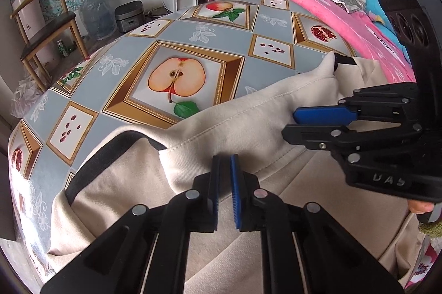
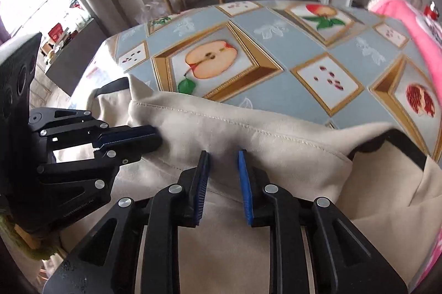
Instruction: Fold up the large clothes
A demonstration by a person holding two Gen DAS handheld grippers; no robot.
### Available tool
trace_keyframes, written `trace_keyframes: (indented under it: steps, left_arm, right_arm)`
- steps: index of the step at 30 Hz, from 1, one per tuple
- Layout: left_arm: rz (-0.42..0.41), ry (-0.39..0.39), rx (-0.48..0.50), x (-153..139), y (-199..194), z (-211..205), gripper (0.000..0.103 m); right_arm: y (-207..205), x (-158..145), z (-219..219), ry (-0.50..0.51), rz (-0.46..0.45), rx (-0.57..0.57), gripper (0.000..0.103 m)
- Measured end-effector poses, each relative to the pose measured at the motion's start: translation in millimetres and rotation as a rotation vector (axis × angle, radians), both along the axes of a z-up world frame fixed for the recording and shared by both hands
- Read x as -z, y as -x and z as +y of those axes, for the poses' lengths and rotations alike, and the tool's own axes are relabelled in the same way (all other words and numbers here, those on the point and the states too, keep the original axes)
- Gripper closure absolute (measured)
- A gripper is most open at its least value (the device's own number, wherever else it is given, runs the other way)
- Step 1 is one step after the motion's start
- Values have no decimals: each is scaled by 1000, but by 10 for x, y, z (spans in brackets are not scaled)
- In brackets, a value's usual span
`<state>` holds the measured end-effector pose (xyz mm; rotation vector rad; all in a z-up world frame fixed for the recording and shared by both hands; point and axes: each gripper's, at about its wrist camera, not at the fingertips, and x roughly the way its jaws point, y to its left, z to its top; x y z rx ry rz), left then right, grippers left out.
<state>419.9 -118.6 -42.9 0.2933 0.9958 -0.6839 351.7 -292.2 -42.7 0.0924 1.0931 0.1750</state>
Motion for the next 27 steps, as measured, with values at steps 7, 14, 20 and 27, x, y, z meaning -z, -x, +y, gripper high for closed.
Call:
trace_keyframes:
  steps: [7, 14, 20, 27]
  left_arm:
    - [8, -4, -26, -6, -7, -22, 94]
    - [3, 36, -116, -384, 142, 235, 82]
    - [-84, 130, -190, -1068, 777, 881, 63]
    - [-135, 247, -367, -1224, 1849, 1813, 46]
  right_arm:
    - [4, -37, 104, -14, -9, 0, 82]
    - [354, -350, -95, -95, 19, 44, 66]
    - [1419, -920, -303, -149, -75, 43, 40]
    - [2254, -803, 1, -227, -56, -8, 30]
